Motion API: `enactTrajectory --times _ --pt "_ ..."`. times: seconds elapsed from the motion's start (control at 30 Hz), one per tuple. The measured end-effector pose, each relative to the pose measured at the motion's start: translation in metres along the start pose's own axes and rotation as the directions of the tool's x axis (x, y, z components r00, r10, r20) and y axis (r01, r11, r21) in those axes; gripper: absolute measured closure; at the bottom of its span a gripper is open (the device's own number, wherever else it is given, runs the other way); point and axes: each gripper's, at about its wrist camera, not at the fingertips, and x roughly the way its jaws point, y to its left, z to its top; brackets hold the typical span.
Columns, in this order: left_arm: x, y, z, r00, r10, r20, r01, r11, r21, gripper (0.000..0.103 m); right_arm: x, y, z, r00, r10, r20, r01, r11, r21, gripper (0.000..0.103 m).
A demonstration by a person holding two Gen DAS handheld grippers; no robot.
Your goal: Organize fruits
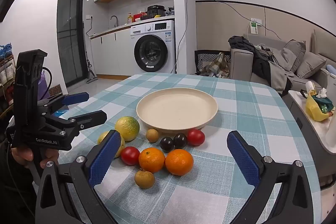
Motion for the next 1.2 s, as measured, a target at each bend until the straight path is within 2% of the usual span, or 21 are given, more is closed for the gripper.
enactTrajectory --times 1.2 --pt "0.0010 0.0012 0.0014 1.000 -0.002 -0.018 0.002 1.000 0.000 0.001 0.0006 -0.0016 0.0004 1.000 -0.004 -0.013 0.003 1.000 -0.005 0.000"
